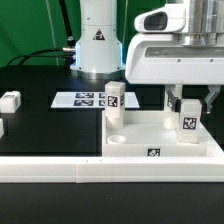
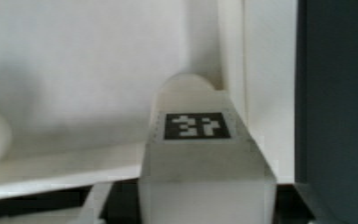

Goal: Assemble square table

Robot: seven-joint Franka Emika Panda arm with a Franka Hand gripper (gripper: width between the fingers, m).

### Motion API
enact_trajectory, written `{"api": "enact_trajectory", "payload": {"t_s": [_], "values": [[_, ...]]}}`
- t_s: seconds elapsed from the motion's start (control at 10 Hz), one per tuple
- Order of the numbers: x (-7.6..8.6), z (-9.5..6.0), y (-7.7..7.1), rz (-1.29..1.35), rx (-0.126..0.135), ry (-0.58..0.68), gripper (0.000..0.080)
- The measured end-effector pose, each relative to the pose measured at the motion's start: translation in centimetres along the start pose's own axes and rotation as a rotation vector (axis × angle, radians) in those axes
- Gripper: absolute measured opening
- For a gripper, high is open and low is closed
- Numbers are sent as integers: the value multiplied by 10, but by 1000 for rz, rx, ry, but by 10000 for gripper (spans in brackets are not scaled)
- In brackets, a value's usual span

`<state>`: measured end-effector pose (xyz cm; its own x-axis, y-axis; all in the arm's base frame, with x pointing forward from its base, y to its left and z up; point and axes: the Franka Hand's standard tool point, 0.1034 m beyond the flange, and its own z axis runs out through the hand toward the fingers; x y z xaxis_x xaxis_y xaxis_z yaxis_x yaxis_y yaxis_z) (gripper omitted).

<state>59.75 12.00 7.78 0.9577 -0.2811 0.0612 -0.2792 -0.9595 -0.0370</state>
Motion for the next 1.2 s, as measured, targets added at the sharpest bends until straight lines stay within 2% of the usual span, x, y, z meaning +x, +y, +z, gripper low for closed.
{"api": "enact_trajectory", "payload": {"t_s": [1.2], "values": [[1,1,3,1076,22,18,291]]}}
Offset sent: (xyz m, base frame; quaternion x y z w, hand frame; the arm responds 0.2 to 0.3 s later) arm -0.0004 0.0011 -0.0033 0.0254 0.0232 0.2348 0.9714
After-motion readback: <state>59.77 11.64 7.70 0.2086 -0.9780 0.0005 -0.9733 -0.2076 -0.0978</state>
